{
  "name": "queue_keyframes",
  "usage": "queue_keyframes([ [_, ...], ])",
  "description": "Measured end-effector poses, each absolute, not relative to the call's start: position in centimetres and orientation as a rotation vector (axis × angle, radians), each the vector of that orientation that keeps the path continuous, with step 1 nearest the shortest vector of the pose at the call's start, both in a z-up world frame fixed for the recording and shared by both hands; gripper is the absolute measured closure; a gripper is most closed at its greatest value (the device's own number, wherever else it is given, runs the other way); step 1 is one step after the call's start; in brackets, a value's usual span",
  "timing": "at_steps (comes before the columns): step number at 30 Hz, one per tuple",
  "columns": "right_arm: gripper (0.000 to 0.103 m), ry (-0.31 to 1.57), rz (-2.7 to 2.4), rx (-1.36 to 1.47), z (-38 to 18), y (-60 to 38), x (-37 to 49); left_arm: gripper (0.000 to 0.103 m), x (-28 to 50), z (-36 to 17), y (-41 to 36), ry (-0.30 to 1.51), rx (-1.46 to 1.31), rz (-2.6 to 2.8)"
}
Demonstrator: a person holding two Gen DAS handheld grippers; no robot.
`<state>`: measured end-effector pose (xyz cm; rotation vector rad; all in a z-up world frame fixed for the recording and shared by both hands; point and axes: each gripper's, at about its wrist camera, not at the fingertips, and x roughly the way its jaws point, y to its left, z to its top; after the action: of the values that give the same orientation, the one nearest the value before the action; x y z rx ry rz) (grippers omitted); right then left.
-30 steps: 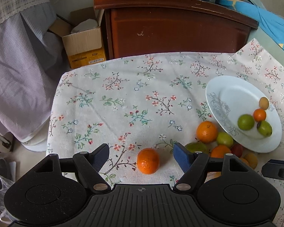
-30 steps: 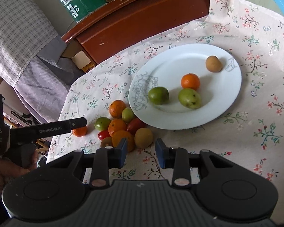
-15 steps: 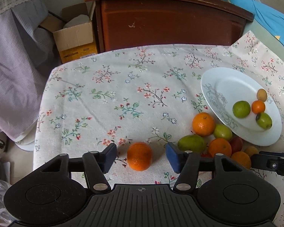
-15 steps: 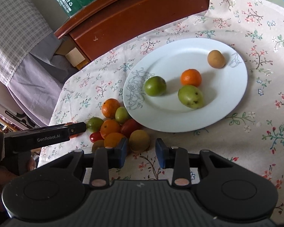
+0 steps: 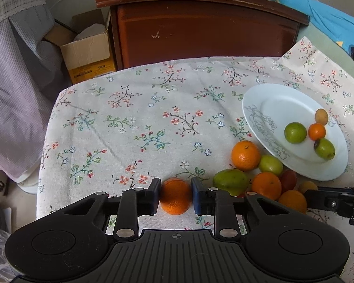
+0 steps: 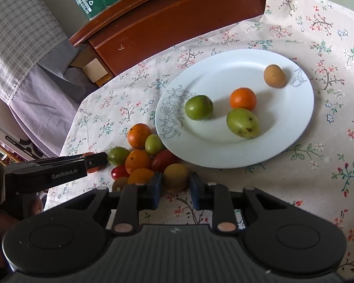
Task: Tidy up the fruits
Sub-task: 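Grasp a tangerine with the left tool while the right tool grasps a small brown fruit, then carry the tangerine and brown fruit onto the white plate and open both tools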
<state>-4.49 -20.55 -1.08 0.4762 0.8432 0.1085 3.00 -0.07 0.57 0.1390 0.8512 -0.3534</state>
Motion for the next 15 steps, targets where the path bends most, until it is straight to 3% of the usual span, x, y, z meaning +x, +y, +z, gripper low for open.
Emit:
queue_keyframes([
  [15, 0.078, 0.701, 0.113, 0.473, 2.8, -21.7, -4.8, 0.078, 2.0, 4.5, -1.7, 0.759, 0.059, -0.424],
])
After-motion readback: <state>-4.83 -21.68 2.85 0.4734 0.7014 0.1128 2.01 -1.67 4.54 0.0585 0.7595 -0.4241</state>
